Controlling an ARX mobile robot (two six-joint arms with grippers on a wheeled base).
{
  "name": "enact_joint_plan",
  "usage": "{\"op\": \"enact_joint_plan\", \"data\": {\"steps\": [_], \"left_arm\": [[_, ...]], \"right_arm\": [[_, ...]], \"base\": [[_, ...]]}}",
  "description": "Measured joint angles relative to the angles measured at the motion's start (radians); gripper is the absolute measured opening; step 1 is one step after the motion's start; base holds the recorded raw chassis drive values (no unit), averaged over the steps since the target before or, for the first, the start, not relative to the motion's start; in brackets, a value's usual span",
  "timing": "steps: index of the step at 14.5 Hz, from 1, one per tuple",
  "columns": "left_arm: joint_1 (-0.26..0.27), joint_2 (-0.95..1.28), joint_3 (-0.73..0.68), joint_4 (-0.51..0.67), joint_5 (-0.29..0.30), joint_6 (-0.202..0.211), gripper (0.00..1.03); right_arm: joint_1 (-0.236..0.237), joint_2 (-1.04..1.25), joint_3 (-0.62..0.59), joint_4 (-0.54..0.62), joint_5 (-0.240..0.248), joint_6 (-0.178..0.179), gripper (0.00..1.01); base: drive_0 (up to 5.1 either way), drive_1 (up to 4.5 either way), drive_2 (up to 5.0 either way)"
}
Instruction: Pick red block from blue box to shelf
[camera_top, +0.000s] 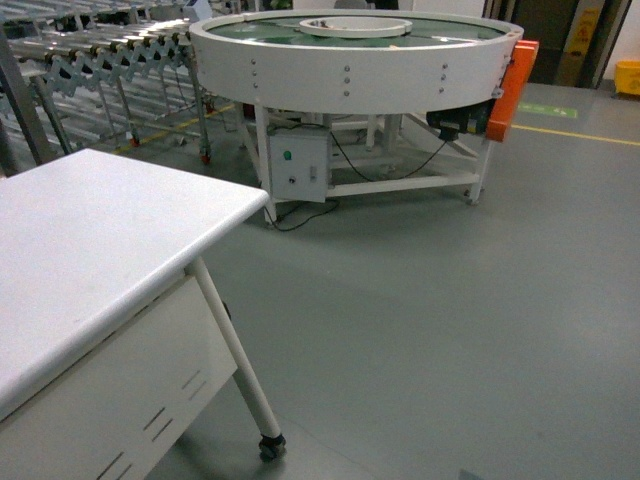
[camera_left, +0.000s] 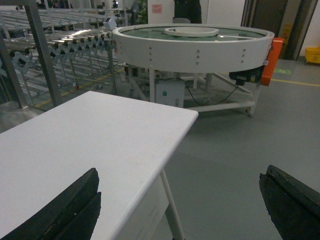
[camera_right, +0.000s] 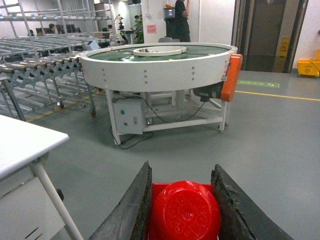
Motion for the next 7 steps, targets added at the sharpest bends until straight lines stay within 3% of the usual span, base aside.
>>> {"op": "enact_joint_plan", "data": {"steps": [7], "left_arm": [[0.0, 0.0, 0.0, 0.003, 0.0, 0.0, 0.98]], "right_arm": [[0.0, 0.0, 0.0, 0.001, 0.0, 0.0, 0.27]], "base": [[4.4, -0.51, -4.0]]}}
